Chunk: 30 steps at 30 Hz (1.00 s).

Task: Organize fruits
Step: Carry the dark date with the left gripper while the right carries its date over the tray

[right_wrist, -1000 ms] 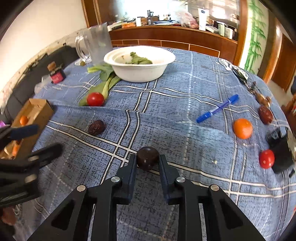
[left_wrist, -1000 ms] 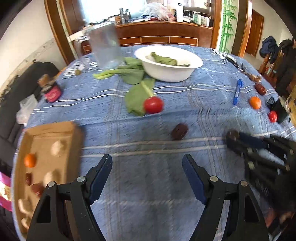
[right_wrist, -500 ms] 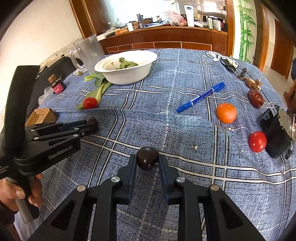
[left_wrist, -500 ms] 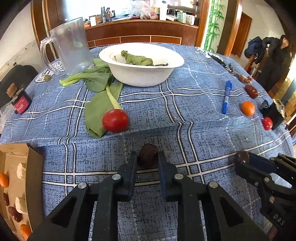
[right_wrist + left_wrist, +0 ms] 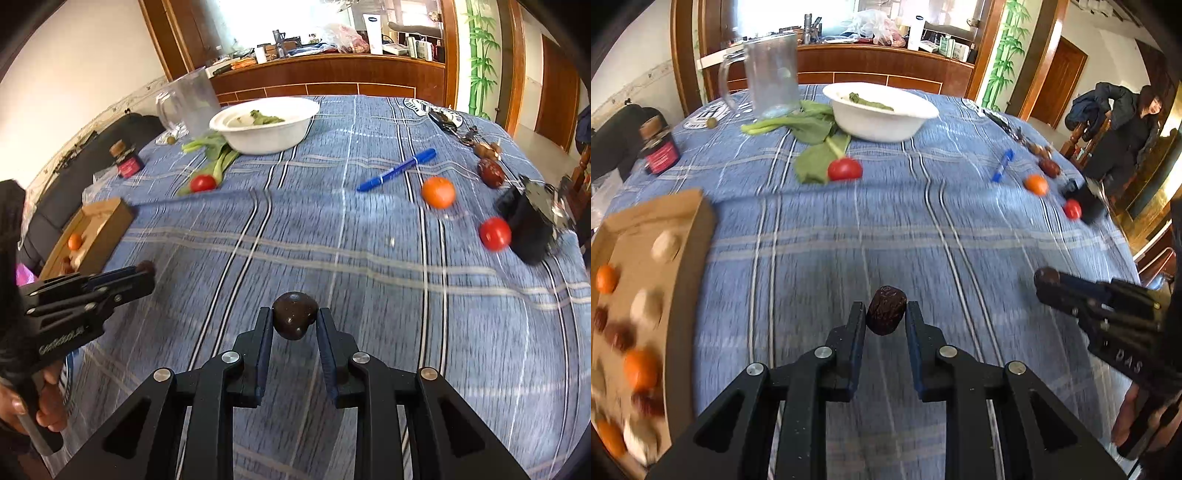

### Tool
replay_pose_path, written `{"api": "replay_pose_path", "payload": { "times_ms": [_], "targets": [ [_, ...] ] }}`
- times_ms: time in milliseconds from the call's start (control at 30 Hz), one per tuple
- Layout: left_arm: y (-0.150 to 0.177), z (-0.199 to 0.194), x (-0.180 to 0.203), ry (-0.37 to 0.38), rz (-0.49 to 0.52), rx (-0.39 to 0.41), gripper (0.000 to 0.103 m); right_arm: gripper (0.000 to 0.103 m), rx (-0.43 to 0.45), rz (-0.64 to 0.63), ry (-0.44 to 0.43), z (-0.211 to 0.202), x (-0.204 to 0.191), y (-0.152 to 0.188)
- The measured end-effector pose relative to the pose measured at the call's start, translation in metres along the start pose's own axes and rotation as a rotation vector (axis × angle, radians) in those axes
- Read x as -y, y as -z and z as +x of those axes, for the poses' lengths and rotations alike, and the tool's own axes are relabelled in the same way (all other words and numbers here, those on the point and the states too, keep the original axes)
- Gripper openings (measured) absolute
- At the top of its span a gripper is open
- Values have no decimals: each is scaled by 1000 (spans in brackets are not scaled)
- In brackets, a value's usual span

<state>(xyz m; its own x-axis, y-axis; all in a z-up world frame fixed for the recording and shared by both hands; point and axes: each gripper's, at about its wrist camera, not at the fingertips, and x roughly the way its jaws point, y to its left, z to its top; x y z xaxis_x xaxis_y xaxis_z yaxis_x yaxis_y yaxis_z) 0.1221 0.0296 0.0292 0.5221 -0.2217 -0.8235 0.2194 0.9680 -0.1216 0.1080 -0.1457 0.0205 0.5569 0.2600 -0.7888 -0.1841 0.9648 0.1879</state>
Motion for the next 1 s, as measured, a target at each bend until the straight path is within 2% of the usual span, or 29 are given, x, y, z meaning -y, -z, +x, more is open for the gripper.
{"api": "replay_pose_path", "payload": {
  "times_ms": [233, 367, 633, 1000],
  "targets": [
    [46, -30, -4, 53, -35, -22, 21, 26, -16, -2, 16, -22, -18, 34],
    [61, -49, -5, 46, -17, -3, 21, 26, -20, -4, 26, -31, -30, 49],
    [71, -82, -16, 51, -16, 43, 21, 26, -24, -5, 38, -39, -55, 64],
    [74, -114, -45, 47, -38, 92, 21, 26, -1, -59, 16, -44, -104, 50]
  ]
}}
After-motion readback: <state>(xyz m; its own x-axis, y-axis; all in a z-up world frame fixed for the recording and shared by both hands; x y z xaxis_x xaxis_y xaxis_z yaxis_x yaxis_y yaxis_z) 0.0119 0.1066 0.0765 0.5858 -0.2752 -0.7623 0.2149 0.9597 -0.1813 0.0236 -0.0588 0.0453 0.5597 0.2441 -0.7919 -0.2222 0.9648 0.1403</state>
